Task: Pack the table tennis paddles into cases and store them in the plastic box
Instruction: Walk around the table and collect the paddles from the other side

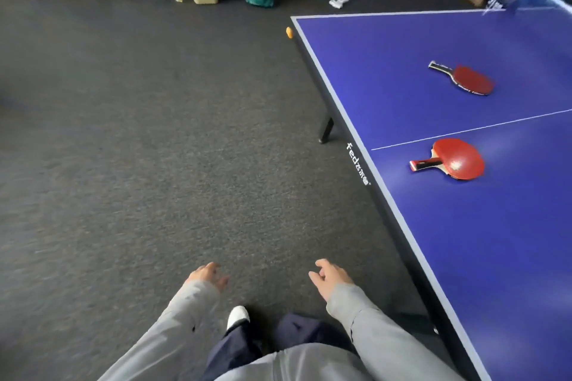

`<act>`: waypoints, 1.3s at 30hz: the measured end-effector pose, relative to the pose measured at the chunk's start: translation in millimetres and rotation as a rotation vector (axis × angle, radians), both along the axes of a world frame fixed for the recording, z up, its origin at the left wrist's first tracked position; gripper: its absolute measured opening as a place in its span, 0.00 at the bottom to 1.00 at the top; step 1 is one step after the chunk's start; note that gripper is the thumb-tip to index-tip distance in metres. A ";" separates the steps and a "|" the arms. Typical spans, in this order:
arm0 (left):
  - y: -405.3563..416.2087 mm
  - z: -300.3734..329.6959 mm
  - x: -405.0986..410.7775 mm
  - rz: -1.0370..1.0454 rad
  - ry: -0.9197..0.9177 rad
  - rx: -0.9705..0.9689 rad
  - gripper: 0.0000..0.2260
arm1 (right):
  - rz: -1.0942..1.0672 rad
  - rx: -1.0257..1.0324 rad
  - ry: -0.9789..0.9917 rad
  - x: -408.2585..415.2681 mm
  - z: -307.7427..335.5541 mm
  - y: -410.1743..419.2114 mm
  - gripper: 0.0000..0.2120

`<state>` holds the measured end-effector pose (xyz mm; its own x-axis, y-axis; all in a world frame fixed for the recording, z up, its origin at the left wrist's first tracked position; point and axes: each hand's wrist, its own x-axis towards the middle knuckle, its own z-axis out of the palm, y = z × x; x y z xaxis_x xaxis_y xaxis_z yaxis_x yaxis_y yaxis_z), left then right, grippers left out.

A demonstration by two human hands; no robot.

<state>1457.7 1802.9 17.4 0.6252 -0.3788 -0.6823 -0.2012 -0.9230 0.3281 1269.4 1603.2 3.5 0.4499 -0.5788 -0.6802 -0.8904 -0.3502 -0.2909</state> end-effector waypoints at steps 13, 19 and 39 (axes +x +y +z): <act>-177.8 -3.0 89.2 -0.345 0.027 0.017 0.22 | -0.447 -0.057 -0.150 55.1 2.4 -113.0 0.21; -273.9 5.4 121.1 -0.447 -0.010 -0.006 0.21 | -0.733 -0.085 -0.320 66.3 8.2 -200.7 0.18; -590.4 22.2 157.0 -0.738 0.048 -0.251 0.17 | -1.411 -0.403 -0.259 47.7 -8.3 -376.4 0.23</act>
<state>1614.6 1212.6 39.6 0.1232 -0.8318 -0.5412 -0.7146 -0.4527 0.5333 1317.1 1226.9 -4.9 -0.5470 -0.7540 -0.3637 -0.4953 0.6417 -0.5856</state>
